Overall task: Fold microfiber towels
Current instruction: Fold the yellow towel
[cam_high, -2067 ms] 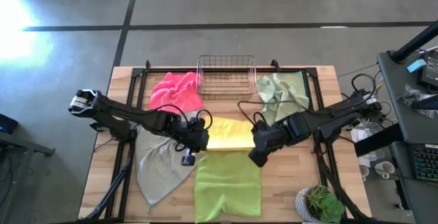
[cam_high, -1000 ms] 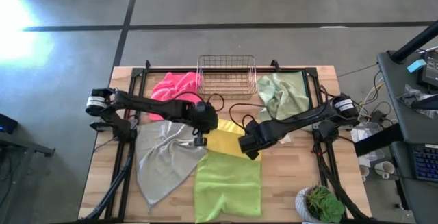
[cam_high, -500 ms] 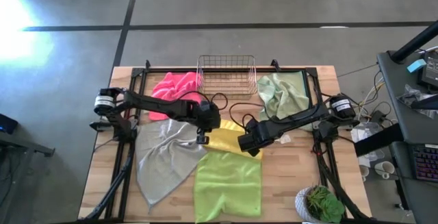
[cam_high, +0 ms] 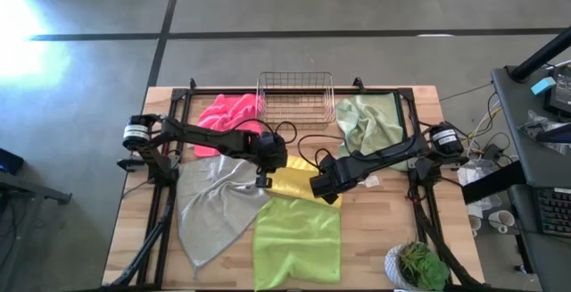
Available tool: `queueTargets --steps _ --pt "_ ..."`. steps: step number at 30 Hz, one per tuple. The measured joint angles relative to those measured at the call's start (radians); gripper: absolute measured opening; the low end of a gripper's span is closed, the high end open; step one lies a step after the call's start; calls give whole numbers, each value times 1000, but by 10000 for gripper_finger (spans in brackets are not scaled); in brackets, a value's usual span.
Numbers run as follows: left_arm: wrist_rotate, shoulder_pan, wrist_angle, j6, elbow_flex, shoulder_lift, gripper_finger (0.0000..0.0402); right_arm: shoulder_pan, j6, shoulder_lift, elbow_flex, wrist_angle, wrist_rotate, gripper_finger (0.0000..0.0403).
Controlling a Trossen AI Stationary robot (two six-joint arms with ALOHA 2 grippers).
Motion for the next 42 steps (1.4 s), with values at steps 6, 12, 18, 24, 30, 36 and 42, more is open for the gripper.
queueTargets --steps 6,12,18,24,30,36,42 --pt "-4 0 3 18 8 0 82 -9 0 0 0 0 3 19" --pt "-5 0 -33 17 26 -10 133 -9 -11 -1 0 -4 32 19" --pt "-9 0 -96 17 55 -59 142 -13 -25 -4 0 -8 31 19" --pt "-9 0 -92 16 59 -107 142 -22 -64 -5 0 -3 -1 19" --pt "-10 -2 -93 16 58 -113 142 -48 -80 -5 0 1 -55 20" --pt "-10 -2 -93 15 57 -117 142 -81 -99 -5 0 3 -57 20" --pt "-10 -2 -93 15 57 -124 142 -87 -152 -5 0 5 -118 20"
